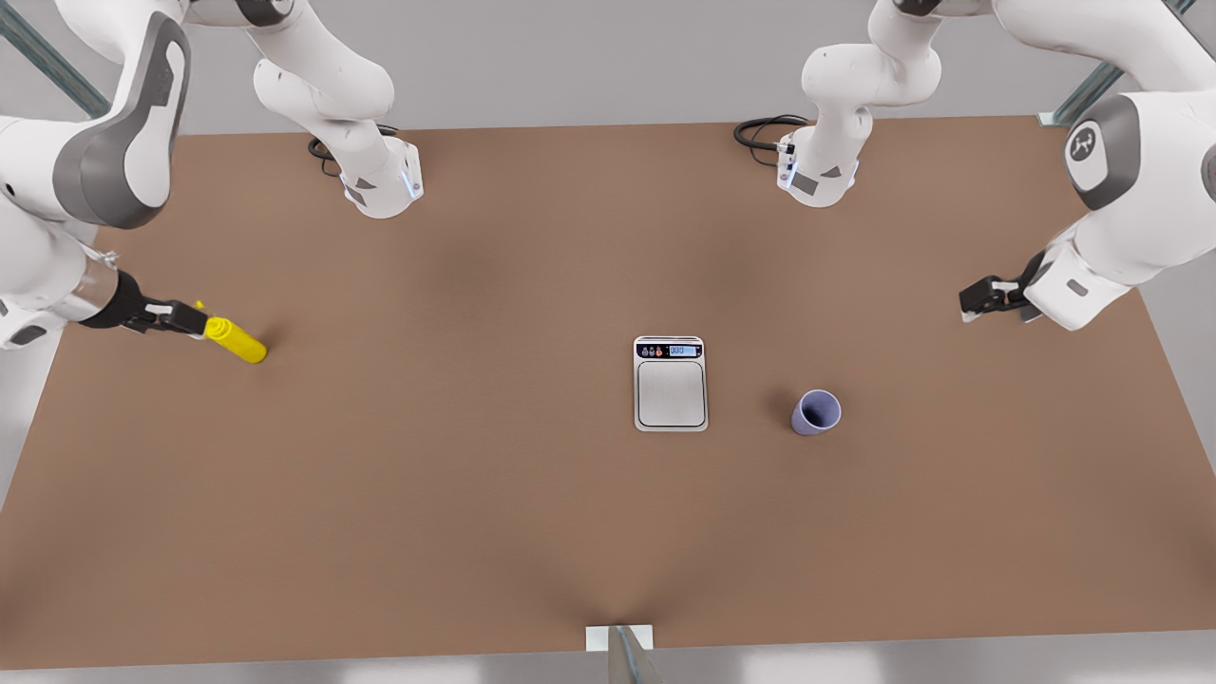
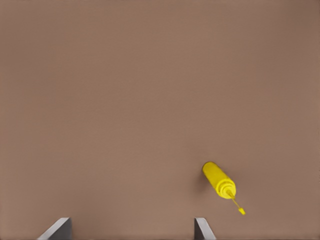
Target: Move cup to the weight, pick up sauce bottle, pour sauce
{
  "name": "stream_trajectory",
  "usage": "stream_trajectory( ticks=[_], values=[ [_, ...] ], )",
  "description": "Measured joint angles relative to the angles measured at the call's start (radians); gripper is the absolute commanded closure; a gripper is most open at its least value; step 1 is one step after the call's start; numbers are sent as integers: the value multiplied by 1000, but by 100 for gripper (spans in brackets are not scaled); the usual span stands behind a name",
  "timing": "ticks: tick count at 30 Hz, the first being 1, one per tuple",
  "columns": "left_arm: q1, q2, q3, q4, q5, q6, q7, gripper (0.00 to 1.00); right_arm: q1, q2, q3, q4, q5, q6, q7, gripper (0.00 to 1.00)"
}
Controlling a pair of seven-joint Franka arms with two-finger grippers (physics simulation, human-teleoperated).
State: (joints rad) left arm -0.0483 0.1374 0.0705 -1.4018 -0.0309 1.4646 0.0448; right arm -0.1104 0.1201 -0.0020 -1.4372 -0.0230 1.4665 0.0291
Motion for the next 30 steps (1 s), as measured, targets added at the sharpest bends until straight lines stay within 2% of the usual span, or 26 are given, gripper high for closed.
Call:
stream_trajectory(
  ticks=[4, 5, 8, 10, 13, 30],
  values=[
    [0, 96, -3, -60, -9, -23, -6, 0, 8, 6, 0, 9, -2, 0, 0, 0],
    [1, 100, -3, -179, -35, 133, -6, 0, 6, 6, 0, 9, -2, 0, 0, 0],
    [-38, 123, -3, -402, -81, 437, 17, 0, 10, 4, 0, 9, 2, -1, 0, 0],
    [-38, 151, -5, -471, -97, 565, 20, 0, 9, 4, 0, 10, 4, -5, 6, 0],
    [-41, 192, -9, -474, -109, 592, 20, 0, -15, 4, -33, 9, 85, -40, 11, 0],
    [-79, 341, -28, -461, -121, 720, 3, 0, -7, 6, -29, 8, 66, -38, -2, 0]
  ],
)
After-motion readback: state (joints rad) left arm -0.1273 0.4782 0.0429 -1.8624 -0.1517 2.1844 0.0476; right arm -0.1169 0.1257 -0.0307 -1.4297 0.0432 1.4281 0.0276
